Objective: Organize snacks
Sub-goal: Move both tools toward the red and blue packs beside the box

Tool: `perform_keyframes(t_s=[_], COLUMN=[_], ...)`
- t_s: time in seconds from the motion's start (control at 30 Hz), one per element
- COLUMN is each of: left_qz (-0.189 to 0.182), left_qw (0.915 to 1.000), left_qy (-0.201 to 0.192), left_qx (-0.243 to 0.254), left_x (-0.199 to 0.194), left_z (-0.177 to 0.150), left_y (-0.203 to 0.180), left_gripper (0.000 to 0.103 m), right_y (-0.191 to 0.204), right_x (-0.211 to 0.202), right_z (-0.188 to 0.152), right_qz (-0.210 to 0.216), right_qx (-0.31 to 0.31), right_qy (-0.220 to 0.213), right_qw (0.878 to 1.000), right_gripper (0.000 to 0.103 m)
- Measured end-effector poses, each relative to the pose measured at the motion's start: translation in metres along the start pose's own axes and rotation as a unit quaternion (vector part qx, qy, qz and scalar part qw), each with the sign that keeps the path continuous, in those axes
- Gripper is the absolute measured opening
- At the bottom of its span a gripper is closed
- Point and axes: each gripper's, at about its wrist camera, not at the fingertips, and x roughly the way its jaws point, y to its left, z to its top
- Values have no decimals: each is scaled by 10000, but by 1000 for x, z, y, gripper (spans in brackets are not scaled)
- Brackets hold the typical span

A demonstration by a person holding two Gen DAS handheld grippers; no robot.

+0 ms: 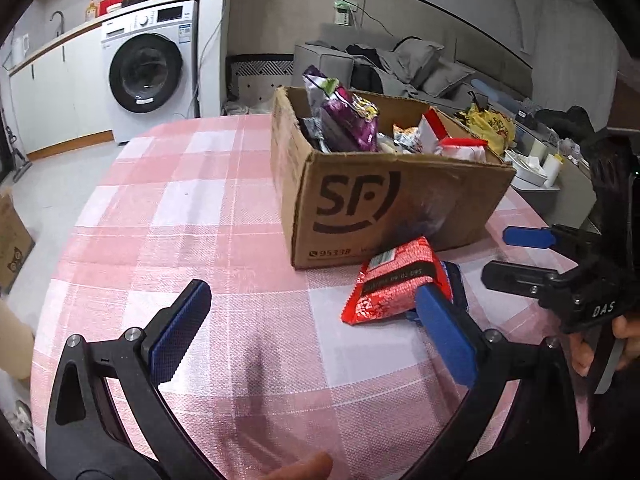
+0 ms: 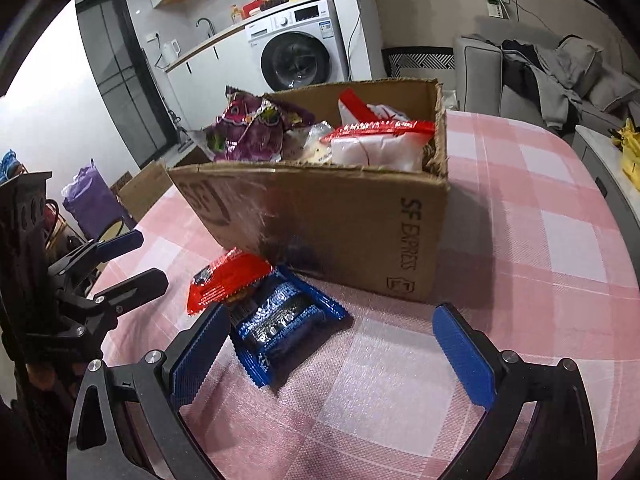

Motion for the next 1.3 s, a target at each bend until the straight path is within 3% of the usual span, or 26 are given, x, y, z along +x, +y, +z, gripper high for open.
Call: perform_keyframes(t_s=[0.43,0.77,1.3], left_qz=[53,28,66], left_qw=[9999,9998,9996], left_qy=[91,69,78], left_qx=[80,-176,-247], left_x=[17,18,21], left_z=[-9,-11,-14], left_y=[-3,9,12], left_gripper=[102,102,102], right_y=[26,46,34], right_x=[30,58,60], right_z=[-7,-3,5], right_qz=[-95,-236,-355], right_qx=[-461,-697,-295], right_qy=[418,657,543], right_qw=[9980,9951,9975], right_gripper=[103,103,103])
